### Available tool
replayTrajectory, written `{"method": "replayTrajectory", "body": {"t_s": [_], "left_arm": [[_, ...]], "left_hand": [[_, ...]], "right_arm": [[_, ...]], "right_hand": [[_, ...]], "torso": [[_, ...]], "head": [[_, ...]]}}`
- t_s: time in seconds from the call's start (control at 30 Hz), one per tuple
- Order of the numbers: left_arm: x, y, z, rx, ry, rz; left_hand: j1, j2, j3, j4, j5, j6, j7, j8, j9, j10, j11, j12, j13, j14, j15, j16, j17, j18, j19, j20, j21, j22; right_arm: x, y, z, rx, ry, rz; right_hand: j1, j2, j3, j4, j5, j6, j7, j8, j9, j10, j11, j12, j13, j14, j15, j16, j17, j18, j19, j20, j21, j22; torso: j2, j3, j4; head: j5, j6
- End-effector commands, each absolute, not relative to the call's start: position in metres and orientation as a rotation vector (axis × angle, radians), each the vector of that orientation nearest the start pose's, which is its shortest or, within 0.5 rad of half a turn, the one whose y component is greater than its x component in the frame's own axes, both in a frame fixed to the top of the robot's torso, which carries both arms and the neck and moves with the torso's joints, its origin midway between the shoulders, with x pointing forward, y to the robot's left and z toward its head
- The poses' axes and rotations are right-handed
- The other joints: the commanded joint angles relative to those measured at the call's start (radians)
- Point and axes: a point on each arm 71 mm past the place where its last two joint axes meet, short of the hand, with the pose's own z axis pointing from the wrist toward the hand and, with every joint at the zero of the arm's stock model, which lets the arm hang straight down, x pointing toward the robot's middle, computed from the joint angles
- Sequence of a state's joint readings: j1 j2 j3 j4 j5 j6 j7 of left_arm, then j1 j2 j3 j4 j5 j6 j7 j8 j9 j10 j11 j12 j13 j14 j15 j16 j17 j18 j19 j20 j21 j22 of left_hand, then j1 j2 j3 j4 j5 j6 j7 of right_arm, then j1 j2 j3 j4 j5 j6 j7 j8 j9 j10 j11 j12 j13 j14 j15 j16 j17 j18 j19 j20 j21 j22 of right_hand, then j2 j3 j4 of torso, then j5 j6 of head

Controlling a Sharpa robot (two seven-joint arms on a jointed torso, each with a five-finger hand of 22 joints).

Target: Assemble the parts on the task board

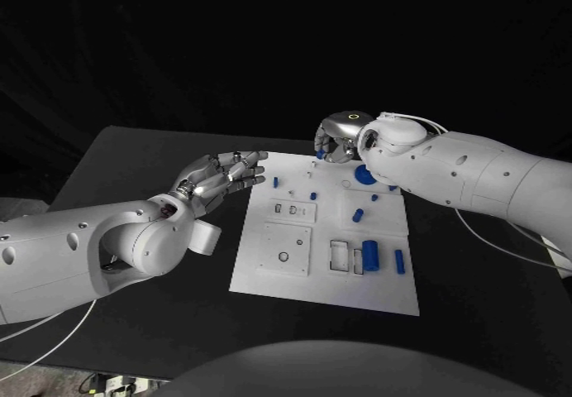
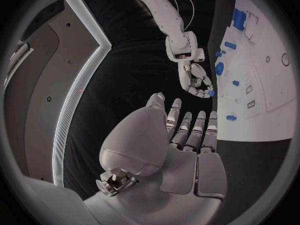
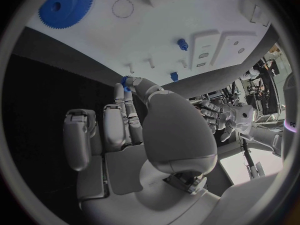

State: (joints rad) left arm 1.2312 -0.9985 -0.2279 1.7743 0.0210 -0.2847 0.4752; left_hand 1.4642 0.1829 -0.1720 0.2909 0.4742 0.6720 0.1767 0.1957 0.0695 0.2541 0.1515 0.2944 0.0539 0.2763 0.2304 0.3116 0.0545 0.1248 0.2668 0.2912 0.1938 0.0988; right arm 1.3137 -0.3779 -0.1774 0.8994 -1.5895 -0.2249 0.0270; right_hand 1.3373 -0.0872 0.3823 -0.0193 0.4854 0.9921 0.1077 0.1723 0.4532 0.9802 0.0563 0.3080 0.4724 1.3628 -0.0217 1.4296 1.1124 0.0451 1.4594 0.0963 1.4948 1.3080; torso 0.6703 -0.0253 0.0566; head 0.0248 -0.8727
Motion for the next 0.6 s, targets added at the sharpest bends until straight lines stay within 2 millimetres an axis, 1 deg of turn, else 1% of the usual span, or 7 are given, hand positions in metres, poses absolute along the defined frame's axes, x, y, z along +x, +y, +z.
{"method": "replayTrajectory", "body": {"t_s": [0.03, 0.13, 0.27, 0.33, 0.37, 0.43, 0.6], "left_arm": [[0.4147, 0.2102, -0.2013, -1.078, 1.529, -1.631], [0.4146, 0.2094, -0.2001, -1.076, 1.532, -1.632], [0.4153, 0.2082, -0.1987, -1.072, 1.535, -1.633], [0.4157, 0.2077, -0.1981, -1.071, 1.536, -1.635], [0.4158, 0.2075, -0.1979, -1.07, 1.536, -1.635], [0.416, 0.2072, -0.1978, -1.069, 1.537, -1.636], [0.4163, 0.2064, -0.1978, -1.07, 1.542, -1.637]], "left_hand": [[0.008, 0.001, 0.005, -0.002, 0.005, 0.006, -0.002, 0.005, 0.001, 0.007, -0.003, 0.005, 0.002, 0.008, -0.001, 0.006, 0.001, -0.017, 0.007, 0.0, 0.005, 0.001], [0.008, 0.001, 0.005, -0.002, 0.005, 0.006, -0.001, 0.005, 0.001, 0.008, -0.002, 0.005, 0.002, 0.008, -0.002, 0.006, 0.001, -0.017, 0.006, 0.0, 0.005, 0.001], [0.008, 0.0, 0.005, -0.002, 0.006, 0.006, -0.001, 0.005, 0.001, 0.008, -0.002, 0.006, 0.002, 0.008, -0.002, 0.006, 0.001, -0.017, 0.006, 0.0, 0.005, 0.001], [0.008, 0.0, 0.005, -0.002, 0.006, 0.006, -0.001, 0.005, 0.001, 0.008, -0.002, 0.006, 0.002, 0.008, -0.002, 0.006, 0.001, -0.017, 0.006, 0.0, 0.005, 0.001], [0.008, 0.0, 0.005, -0.002, 0.006, 0.006, -0.001, 0.005, 0.001, 0.008, -0.002, 0.006, 0.002, 0.008, -0.002, 0.006, 0.001, -0.017, 0.006, 0.0, 0.005, 0.001], [0.008, 0.0, 0.005, -0.002, 0.006, 0.006, -0.001, 0.005, 0.001, 0.008, -0.002, 0.006, 0.002, 0.008, -0.002, 0.006, 0.001, -0.017, 0.006, 0.0, 0.005, 0.001], [0.01, 0.0, 0.006, -0.001, 0.007, 0.006, 0.0, 0.006, 0.001, 0.009, -0.001, 0.007, 0.002, 0.009, -0.002, 0.008, 0.001, -0.016, 0.007, 0.0, 0.005, 0.001]], "right_arm": [[0.5848, -0.1263, -0.1979, -0.474, 1.693, 0.414], [0.5847, -0.123, -0.1994, -0.475, 1.697, 0.416], [0.5844, -0.121, -0.2011, -0.476, 1.703, 0.416], [0.5841, -0.1204, -0.2019, -0.474, 1.702, 0.418], [0.584, -0.1201, -0.2022, -0.473, 1.703, 0.419], [0.584, -0.1194, -0.2028, -0.473, 1.707, 0.418], [0.5831, -0.1171, -0.2041, -0.474, 1.715, 0.422]], "right_hand": [[-0.001, 0.003, -0.004, -0.001, -0.004, -0.007, -0.002, -0.004, -0.001, -0.002, 0.003, -0.007, -0.001, -0.006, 0.001, -0.003, -0.002, -0.013, 0.001, -0.004, -0.006, 0.199], [-0.001, 0.002, -0.003, -0.001, -0.004, -0.009, -0.001, -0.006, 0.0, -0.003, 0.004, -0.009, -0.002, -0.007, 0.001, -0.004, -0.003, -0.013, -0.001, -0.003, -0.007, 0.198], [0.0, 0.003, -0.002, -0.002, -0.003, -0.011, 0.0, -0.007, 0.0, -0.004, 0.005, -0.011, -0.003, -0.009, 0.002, -0.006, -0.008, -0.012, -0.004, -0.003, -0.01, 0.196], [0.001, 0.002, -0.002, -0.003, -0.002, -0.012, 0.0, -0.008, 0.0, -0.004, 0.005, -0.013, -0.004, -0.011, 0.002, -0.007, -0.011, -0.012, -0.005, -0.003, -0.011, 0.196], [0.001, 0.002, -0.002, -0.003, -0.002, -0.012, 0.0, -0.008, 0.0, -0.004, 0.006, -0.013, -0.004, -0.011, 0.002, -0.007, -0.011, -0.012, -0.006, -0.003, -0.011, 0.196], [0.002, 0.002, -0.001, -0.004, -0.002, -0.013, 0.001, -0.009, 0.0, -0.004, 0.006, -0.014, -0.004, -0.011, 0.003, -0.007, -0.011, -0.012, -0.006, -0.003, -0.011, 0.196], [0.003, 0.001, 0.001, -0.005, 0.0, -0.018, 0.003, -0.013, 0.0, -0.006, 0.008, -0.019, -0.007, -0.017, 0.004, -0.011, -0.02, -0.01, -0.011, -0.002, -0.015, 0.193]], "torso": [[0.01, 0.0009, 0.0056], [0.013, 0.0006, 0.0077], [0.014, -0.0014, 0.0078], [0.014, -0.001, 0.0077], [0.013, -0.0001, 0.0074], [0.013, -0.0005, 0.0068], [0.012, -0.0005, 0.0079]], "head": [[0.002, 0.0], [-0.001, 0.0], [-0.006, 0.0], [-0.008, 0.0], [-0.008, 0.0], [-0.01, 0.0], [-0.017, 0.0]]}}
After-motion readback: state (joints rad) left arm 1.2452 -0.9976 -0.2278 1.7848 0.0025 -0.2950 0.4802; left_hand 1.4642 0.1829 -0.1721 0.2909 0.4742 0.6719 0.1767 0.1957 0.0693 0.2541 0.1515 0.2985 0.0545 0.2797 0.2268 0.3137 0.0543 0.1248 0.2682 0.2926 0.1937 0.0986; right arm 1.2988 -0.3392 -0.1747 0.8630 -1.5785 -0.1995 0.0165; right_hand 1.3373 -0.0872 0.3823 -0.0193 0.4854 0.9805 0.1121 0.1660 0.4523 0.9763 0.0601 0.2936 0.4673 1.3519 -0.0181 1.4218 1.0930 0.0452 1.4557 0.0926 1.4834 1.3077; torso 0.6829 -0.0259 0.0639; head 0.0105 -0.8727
